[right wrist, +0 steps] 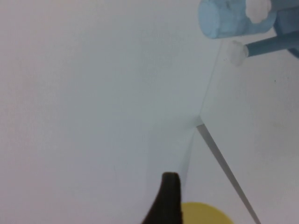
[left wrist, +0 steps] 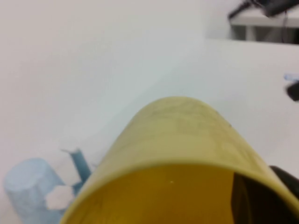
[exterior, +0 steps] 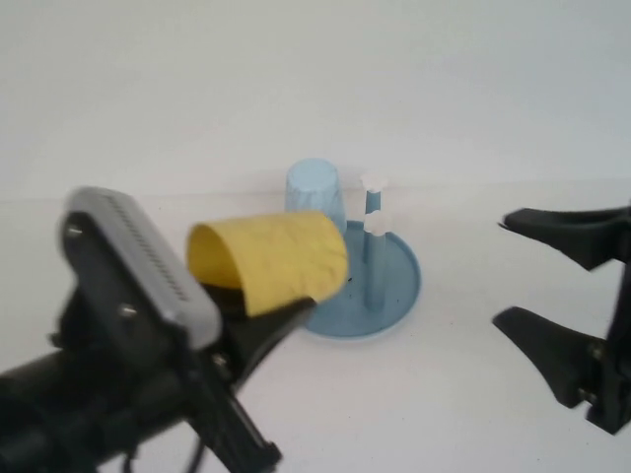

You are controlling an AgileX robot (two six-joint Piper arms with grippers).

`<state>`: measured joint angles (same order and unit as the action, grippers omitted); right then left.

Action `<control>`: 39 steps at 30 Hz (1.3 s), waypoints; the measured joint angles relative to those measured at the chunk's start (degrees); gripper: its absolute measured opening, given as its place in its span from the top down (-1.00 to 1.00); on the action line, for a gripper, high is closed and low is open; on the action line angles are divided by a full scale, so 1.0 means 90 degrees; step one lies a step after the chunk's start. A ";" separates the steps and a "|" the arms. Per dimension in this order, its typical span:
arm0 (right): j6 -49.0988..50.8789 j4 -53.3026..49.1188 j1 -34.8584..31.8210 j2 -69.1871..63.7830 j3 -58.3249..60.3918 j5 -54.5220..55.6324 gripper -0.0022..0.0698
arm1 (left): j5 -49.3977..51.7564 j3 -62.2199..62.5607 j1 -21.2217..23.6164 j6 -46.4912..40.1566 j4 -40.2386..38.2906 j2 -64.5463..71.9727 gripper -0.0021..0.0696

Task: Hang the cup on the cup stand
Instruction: Adjust the cup with two arms

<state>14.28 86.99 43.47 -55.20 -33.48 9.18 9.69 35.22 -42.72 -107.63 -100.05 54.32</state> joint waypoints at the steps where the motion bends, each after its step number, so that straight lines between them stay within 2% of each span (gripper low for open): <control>1: 0.0013 -0.0015 0.0000 -0.0131 -0.0103 -0.0026 -0.86 | -0.0030 0.0000 -0.0083 -0.0006 0.0000 0.0101 0.91; 13: 0.0023 -0.0056 0.0000 -0.1273 -0.1147 -0.0599 -0.86 | -0.0178 0.0714 -0.0614 -0.0475 -0.0024 0.0998 0.92; 39: -0.0001 0.0058 0.0000 -0.1566 -0.1314 -0.0841 -0.85 | 0.0082 0.0772 -0.0614 -0.0774 -0.0024 0.1115 0.92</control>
<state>14.27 87.51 43.47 -69.29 -45.30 1.61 10.43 42.17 -48.24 -114.60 -100.27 64.35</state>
